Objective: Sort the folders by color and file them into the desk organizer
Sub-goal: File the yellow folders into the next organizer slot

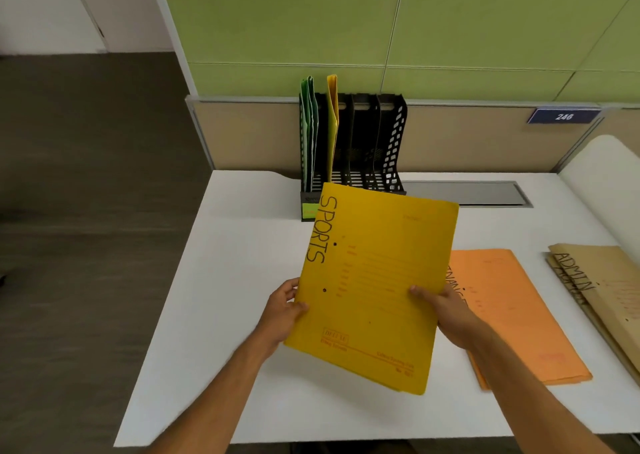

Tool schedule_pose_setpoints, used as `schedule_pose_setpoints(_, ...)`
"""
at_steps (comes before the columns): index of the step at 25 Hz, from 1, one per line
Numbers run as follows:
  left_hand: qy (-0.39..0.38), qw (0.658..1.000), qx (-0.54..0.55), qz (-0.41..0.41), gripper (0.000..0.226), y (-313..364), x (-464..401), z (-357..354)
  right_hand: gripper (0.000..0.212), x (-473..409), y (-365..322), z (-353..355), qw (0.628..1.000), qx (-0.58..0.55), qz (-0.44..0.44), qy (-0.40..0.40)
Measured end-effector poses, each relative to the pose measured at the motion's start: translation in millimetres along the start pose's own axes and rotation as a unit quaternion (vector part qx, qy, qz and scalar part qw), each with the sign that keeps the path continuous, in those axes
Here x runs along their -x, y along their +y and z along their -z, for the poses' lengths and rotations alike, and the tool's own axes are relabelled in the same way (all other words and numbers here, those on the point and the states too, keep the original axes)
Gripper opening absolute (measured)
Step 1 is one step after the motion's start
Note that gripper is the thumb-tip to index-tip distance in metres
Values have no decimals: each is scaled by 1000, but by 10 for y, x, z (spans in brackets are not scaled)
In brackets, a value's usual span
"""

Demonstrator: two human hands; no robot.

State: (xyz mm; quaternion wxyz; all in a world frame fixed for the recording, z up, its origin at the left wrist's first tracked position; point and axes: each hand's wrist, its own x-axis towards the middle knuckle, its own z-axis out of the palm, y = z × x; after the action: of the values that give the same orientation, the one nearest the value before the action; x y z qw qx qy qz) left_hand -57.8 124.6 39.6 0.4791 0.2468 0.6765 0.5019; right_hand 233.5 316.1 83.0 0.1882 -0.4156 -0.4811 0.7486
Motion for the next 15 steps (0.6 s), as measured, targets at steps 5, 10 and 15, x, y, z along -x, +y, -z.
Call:
schedule_pose_setpoints(5, -35, 996, -81, -6, 50, 6, -176, 81, 60, 92, 61, 8, 994, 3, 55, 98)
schedule_pose_setpoints(10, -10, 972, -231, -39, 59, 338, -577, 202, 45, 108, -209, -41, 970, 21, 139, 196)
schedule_pose_setpoints(15, 30, 928, -359, -95, 67, 941, -1172, 244, 41, -65, -658, -269, 941, 44, 233, 241)
